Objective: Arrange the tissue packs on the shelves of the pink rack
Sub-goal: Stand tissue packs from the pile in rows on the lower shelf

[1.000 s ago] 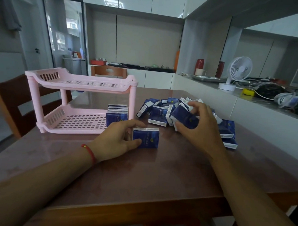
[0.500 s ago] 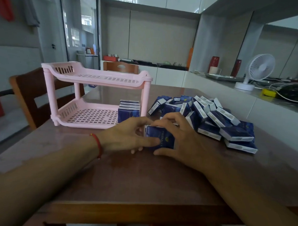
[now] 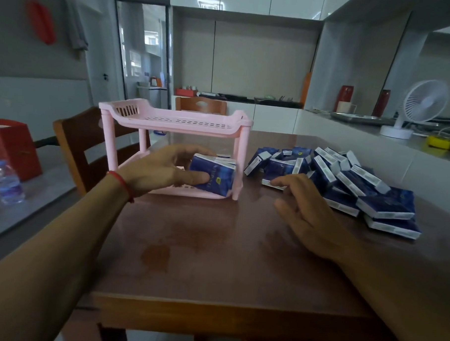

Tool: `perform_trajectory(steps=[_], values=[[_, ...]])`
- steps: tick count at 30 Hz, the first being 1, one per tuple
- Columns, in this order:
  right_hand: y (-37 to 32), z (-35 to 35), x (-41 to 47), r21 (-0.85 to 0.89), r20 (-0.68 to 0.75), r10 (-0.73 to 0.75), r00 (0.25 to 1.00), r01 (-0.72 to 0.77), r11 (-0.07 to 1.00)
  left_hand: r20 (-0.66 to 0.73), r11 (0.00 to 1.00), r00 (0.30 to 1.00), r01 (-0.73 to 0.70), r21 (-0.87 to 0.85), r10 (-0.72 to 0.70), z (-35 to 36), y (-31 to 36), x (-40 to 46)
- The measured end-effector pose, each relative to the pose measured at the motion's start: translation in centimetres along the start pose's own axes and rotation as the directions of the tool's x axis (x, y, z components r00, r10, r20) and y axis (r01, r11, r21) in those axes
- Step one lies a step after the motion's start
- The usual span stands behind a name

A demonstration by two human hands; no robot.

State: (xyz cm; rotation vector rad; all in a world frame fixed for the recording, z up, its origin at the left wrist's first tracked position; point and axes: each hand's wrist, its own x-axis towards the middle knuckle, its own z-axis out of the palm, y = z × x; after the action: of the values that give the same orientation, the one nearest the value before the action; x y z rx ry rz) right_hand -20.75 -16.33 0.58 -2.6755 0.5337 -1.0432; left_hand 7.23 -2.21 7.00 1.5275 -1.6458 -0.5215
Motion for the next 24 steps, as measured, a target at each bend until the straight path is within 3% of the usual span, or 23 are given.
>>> perform_trajectory(steps=[24], values=[[-0.5, 0.0, -0.2, -0.018, 0.113, 0.059, 0.992, -0.057, 0.998, -0.27, 0.917, 0.96, 0.177, 0.358, -0.08, 3.2, -3.5, 2.1]])
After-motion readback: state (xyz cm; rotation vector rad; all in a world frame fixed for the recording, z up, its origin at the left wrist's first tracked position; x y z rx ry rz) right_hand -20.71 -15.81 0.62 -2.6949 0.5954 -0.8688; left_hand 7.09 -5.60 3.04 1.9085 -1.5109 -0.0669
